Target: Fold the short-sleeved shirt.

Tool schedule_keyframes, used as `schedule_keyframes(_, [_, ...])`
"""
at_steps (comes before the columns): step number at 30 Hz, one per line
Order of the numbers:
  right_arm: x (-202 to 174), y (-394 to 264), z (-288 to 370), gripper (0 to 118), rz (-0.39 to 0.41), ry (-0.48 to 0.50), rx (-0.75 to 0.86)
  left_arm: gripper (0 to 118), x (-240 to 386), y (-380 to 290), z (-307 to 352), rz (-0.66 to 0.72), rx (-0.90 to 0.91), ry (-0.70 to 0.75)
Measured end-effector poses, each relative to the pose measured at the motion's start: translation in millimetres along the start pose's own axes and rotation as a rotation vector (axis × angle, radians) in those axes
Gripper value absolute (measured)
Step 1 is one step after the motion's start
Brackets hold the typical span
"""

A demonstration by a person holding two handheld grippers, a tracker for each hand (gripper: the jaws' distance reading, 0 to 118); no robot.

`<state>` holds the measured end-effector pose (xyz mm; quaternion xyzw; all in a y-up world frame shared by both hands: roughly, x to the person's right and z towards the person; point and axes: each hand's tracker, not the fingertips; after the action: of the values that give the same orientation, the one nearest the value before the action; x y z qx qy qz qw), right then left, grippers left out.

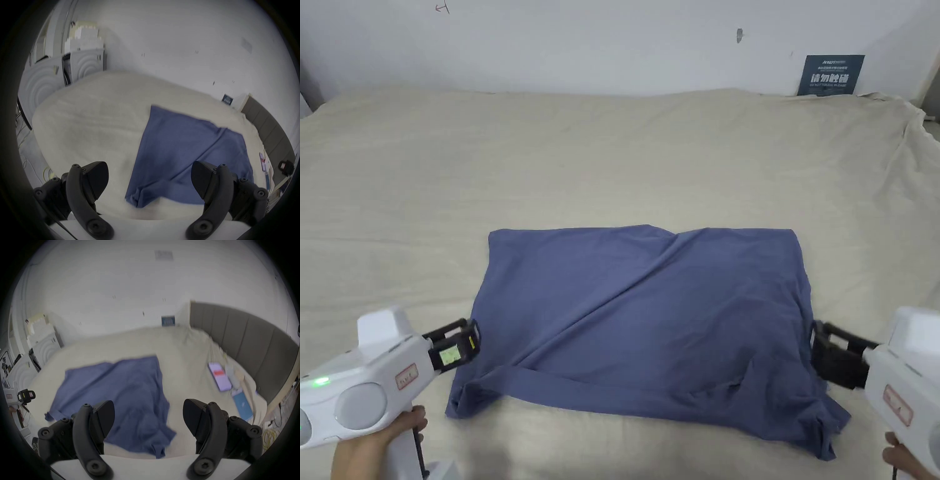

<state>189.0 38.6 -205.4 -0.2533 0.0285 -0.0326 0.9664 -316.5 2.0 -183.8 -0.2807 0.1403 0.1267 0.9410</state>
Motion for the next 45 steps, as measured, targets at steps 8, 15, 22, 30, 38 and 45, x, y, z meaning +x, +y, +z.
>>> schedule_keyframes(8, [-13, 24, 25, 88, 0.101, -0.060, 0.240, 78, 30, 11, 28, -0.100, 0.204, 0.028])
schedule_keyframes(15, [-16, 18, 28, 0, 0.099, -0.066, 0.287, 0, 33, 3, 36, -0.070, 0.274, -0.078])
schedule_keyframes(22, [-12, 15, 25, 0, 0.109, -0.060, 0.271, 0, 28, 3, 34, -0.046, 0.260, -0.116])
schedule_keyframes(30, [-9, 13, 22, 0, 0.088, -0.044, 0.257, 0, 11, 3, 6, -0.039, 0.040, -0.076])
schedule_keyframes(38, [-8, 7, 15, 0, 0.083, -0.048, 0.218, 80, -24, -20, -50, 0.095, -0.301, 0.018])
schedule_keyframes(45, [-2, 1, 4, 0, 0.078, -0.055, 0.187, 89, -43, -51, -74, 0.102, -0.381, 0.071])
